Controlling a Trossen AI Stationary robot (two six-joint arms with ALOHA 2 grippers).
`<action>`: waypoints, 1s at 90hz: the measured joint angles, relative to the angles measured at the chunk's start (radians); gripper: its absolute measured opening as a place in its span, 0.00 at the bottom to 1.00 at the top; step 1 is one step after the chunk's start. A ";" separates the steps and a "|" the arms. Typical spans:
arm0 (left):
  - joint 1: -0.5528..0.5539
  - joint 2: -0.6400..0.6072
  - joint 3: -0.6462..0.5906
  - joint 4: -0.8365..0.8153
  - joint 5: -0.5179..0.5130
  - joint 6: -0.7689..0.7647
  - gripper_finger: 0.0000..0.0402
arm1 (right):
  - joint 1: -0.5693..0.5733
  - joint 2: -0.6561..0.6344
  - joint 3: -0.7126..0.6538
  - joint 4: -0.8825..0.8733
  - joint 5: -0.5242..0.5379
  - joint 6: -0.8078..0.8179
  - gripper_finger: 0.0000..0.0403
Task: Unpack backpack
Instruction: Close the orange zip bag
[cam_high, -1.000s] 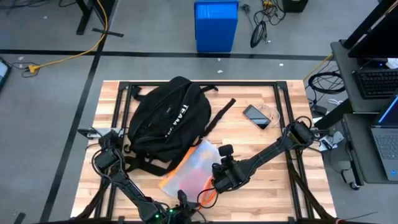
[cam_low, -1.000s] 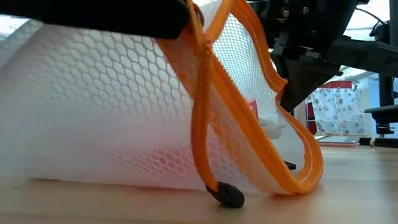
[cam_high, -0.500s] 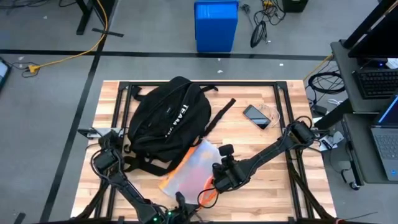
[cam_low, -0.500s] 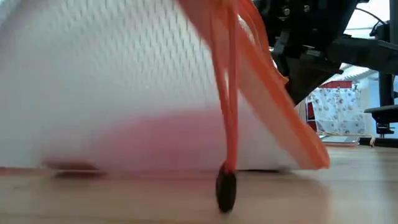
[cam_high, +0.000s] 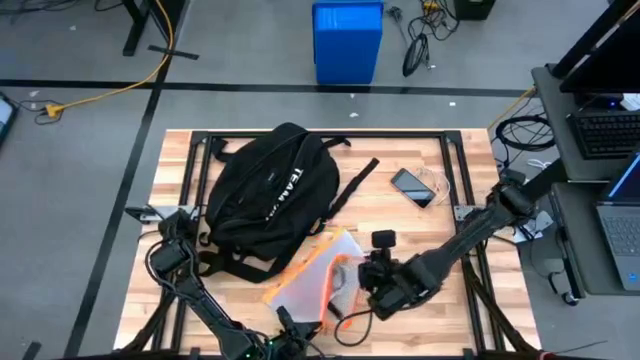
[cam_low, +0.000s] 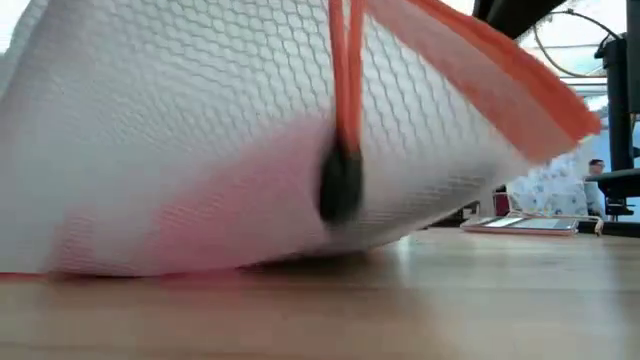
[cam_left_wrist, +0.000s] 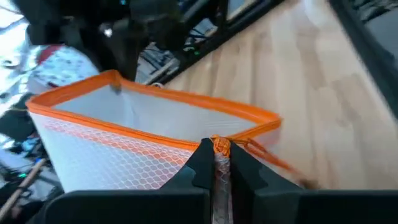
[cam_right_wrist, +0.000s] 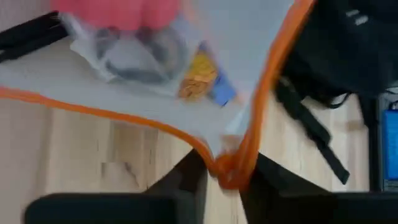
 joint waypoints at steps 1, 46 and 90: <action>0.000 -0.001 0.000 0.000 -0.004 0.000 0.01 | 0.003 -0.006 0.000 0.000 0.006 0.007 0.20; 0.047 -0.125 0.000 -0.027 -0.093 0.000 0.01 | 0.133 -0.099 0.001 0.269 -0.051 0.024 0.38; 0.075 -0.157 0.000 0.014 -0.094 -0.001 0.01 | 0.160 0.128 0.001 0.658 -0.051 -0.080 0.39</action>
